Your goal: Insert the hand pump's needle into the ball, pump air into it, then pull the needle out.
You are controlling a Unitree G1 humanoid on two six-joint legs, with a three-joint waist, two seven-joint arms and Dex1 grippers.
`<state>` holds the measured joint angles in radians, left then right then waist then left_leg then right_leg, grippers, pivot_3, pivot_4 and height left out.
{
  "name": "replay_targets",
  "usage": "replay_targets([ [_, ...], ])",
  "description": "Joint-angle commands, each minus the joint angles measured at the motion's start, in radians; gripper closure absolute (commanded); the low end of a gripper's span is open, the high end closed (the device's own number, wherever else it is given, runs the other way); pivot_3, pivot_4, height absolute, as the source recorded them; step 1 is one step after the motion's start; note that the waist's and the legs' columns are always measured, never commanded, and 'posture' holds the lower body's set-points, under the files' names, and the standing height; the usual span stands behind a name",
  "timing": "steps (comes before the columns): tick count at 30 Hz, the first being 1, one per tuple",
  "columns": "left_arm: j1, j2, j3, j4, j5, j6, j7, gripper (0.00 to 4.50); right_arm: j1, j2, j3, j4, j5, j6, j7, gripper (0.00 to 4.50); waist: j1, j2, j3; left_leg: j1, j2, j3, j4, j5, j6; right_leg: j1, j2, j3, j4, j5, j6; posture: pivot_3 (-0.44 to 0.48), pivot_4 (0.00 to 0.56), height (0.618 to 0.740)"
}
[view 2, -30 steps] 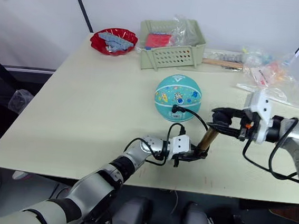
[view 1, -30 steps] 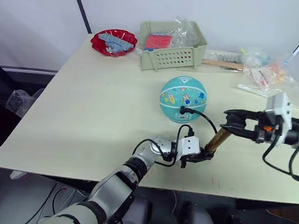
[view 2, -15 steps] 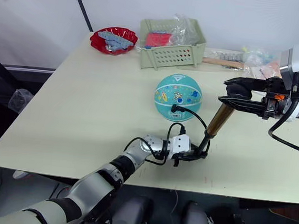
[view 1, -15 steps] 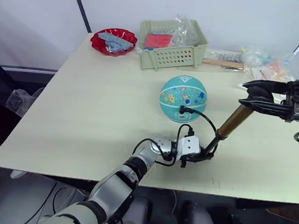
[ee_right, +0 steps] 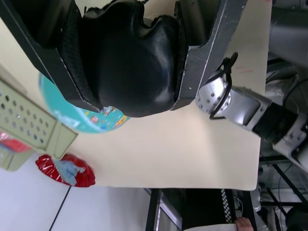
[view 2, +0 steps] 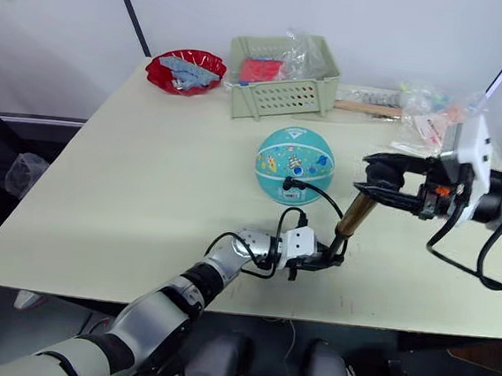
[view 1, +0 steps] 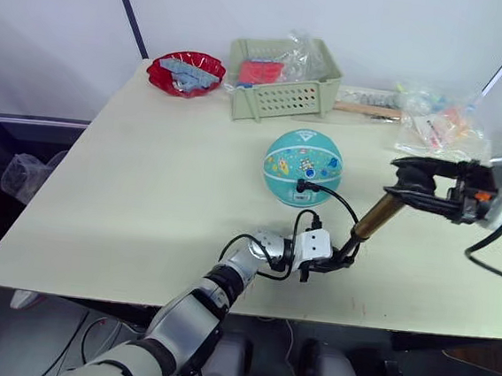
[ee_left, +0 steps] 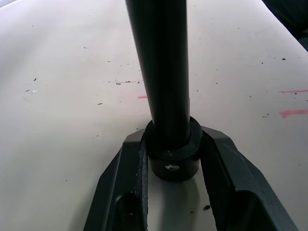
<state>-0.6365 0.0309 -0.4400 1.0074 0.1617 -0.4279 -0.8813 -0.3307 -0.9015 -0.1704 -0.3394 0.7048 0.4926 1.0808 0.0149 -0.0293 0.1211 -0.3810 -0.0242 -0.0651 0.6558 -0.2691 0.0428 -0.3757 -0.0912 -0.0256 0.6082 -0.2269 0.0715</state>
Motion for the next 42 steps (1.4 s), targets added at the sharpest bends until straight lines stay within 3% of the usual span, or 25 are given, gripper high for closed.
replay_targets([
  [1, 0.065, 0.045, -0.053, 0.125, 0.093, 0.096, -0.003, 3.43, 0.049, 0.026, 0.082, 0.048, -0.104, -0.045, -0.001, 2.87, 0.000, 0.000, -0.001, 0.000, 0.000, 0.000, 0.000, 0.000, 0.000, 0.000, 0.000, 0.000, 0.000, 0.000, 0.000, 0.000, 0.150, 0.740],
  [14, 0.067, 0.043, -0.054, 0.124, 0.093, 0.095, 0.001, 3.43, 0.155, 0.153, 0.202, 0.206, -0.300, -0.285, -0.001, 2.87, 0.001, 0.001, -0.003, 0.001, 0.000, 0.000, 0.000, 0.000, 0.000, 0.000, 0.002, 0.000, 0.000, 0.001, -0.002, 0.000, 0.150, 0.740],
  [27, 0.067, 0.039, -0.057, 0.131, 0.097, 0.092, -0.001, 3.43, 0.017, 0.040, -0.009, 0.065, -0.056, -0.107, 0.029, 2.87, 0.008, 0.012, 0.006, -0.003, -0.002, 0.000, 0.000, 0.000, 0.000, -0.002, 0.002, -0.001, -0.001, 0.002, -0.004, 0.000, 0.150, 0.740],
  [42, 0.068, 0.042, -0.057, 0.132, 0.099, 0.092, -0.008, 3.43, -0.227, -0.144, -0.198, 0.042, 0.227, 0.181, 0.019, 2.87, 0.012, 0.012, 0.014, -0.004, -0.002, 0.000, 0.000, 0.000, 0.000, -0.003, -0.002, -0.001, -0.001, 0.002, -0.004, 0.000, 0.150, 0.740],
])
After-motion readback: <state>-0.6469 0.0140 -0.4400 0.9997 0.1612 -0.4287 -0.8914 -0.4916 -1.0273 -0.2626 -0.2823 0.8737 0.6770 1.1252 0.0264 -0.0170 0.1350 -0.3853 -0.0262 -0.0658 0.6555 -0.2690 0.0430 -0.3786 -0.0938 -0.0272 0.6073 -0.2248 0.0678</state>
